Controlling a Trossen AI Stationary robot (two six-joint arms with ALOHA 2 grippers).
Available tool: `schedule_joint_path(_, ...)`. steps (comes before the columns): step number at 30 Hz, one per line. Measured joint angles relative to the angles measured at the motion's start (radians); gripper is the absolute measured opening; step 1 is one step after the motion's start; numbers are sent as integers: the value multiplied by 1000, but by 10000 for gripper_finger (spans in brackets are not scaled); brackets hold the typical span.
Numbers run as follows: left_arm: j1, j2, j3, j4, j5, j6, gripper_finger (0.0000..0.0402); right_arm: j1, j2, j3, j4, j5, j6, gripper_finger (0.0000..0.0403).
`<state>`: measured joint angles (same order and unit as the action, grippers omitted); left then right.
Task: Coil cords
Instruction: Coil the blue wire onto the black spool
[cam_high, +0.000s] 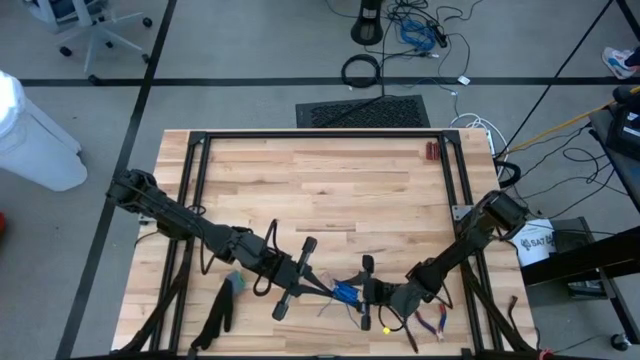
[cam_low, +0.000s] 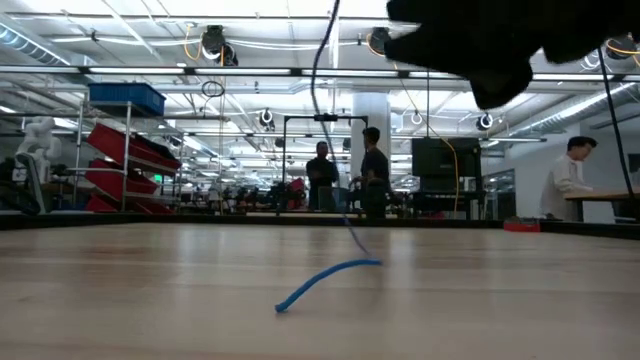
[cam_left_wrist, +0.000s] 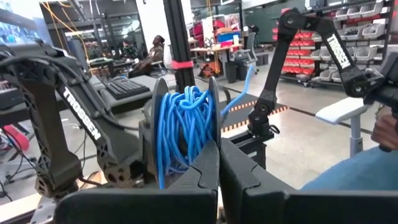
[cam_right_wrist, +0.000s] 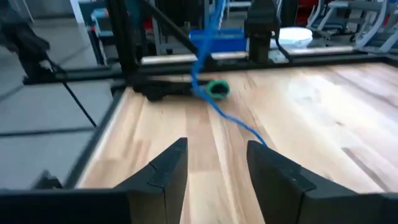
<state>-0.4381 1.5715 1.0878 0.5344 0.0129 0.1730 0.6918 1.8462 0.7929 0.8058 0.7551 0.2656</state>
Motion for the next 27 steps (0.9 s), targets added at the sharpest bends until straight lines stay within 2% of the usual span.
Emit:
schedule_joint_path(14,0,0,0,11,-18,0,0,-92,85,0,-48,10,91,141)
schedule_joint_path(17,0,0,0,9,-19,0,0,-98,88,0,-48,5,92,110)
schedule_joint_path(22,0,0,0,6,-28,0,0,-80,87,0,-47,5,82,13)
schedule_joint_path(27,0,0,0,5,-30,0,0,-43,84,0,-45,3,90,2)
